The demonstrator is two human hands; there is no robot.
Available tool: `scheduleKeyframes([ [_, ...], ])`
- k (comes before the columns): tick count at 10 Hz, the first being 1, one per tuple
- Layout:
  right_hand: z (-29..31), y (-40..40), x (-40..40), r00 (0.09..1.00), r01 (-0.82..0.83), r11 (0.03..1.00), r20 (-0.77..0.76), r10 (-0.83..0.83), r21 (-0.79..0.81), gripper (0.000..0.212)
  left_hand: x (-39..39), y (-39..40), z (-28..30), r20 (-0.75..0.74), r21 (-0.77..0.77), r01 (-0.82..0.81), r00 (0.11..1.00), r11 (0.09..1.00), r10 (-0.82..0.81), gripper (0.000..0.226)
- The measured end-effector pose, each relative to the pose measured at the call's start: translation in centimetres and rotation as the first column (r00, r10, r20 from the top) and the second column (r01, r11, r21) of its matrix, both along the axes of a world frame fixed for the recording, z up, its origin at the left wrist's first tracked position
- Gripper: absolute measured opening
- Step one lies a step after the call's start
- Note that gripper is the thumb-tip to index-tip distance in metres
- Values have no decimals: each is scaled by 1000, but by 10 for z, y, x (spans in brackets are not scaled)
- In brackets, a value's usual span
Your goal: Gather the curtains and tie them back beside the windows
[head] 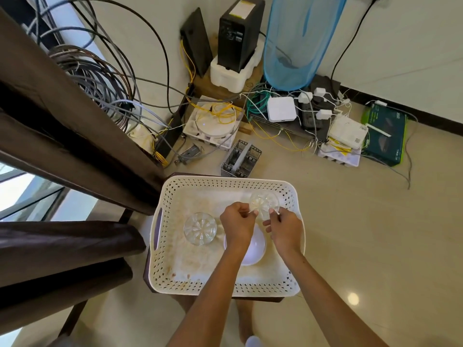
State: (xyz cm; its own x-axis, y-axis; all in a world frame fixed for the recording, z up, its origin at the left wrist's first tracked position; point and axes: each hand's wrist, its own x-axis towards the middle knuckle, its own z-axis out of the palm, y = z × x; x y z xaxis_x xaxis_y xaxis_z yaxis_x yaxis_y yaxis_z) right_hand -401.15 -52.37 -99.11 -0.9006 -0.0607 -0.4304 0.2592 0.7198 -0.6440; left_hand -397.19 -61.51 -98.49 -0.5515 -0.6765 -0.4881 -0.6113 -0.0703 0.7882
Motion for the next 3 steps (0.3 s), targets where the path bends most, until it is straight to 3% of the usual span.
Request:
scheduleKeyframes([
  [2,0,3,0,999,-41,998,-34,42,44,33,8,0,-2,-60,-17,19,998,1000,-20,22],
  [3,8,7,1,991,-16,977,-129,45,214,34,20,4,9,-101,-60,-4,995,998,-2,21],
])
